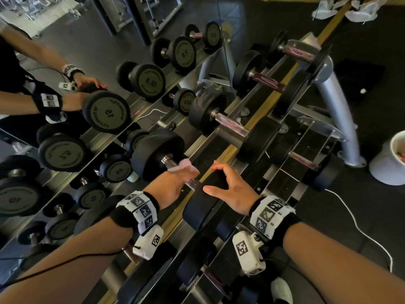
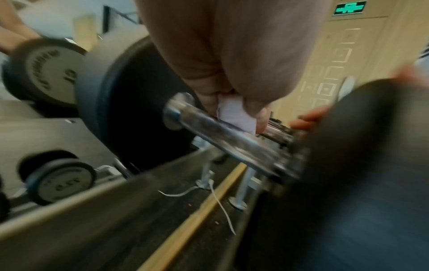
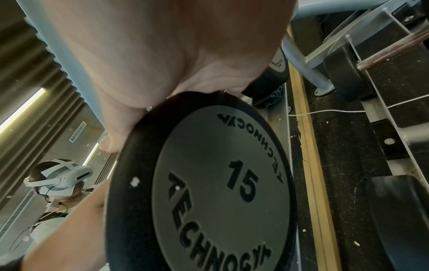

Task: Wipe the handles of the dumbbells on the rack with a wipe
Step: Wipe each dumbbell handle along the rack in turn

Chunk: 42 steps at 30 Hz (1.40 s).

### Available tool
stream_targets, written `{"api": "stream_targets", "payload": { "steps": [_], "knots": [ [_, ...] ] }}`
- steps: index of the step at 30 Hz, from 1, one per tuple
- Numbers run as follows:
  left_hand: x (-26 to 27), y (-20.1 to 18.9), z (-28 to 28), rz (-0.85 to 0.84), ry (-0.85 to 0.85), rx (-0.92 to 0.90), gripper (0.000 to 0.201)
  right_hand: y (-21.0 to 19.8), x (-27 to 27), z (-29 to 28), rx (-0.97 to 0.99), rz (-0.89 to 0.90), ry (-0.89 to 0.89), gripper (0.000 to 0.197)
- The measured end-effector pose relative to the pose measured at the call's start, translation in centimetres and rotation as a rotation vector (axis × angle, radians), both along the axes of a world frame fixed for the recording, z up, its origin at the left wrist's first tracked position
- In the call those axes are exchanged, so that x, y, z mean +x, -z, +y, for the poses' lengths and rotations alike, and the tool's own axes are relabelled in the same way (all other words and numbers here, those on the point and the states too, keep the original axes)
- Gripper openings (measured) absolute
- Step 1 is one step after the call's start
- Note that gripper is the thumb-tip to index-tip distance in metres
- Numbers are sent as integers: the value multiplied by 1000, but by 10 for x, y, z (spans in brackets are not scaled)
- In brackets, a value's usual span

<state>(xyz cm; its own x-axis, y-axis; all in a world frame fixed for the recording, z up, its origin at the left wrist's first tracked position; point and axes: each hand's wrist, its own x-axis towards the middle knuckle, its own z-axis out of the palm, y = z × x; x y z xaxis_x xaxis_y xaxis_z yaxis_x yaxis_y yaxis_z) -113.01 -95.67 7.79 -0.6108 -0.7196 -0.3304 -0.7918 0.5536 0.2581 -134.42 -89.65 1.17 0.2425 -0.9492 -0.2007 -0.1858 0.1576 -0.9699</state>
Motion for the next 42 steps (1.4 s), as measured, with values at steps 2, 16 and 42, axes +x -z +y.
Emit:
{"api": "stream_targets", "payload": {
  "steps": [2, 16, 42],
  "knots": [
    [-1, 1, 13, 150, 56, 46, 54, -1, 0, 0, -2, 9, -3, 64],
    [-1, 6, 3, 89, -170, 29, 63, -1, 1, 0, 21, 10, 2, 70],
    [9, -4, -2, 270, -325, 4, 38, -6, 0, 1, 21, -3, 12, 60]
  ]
}}
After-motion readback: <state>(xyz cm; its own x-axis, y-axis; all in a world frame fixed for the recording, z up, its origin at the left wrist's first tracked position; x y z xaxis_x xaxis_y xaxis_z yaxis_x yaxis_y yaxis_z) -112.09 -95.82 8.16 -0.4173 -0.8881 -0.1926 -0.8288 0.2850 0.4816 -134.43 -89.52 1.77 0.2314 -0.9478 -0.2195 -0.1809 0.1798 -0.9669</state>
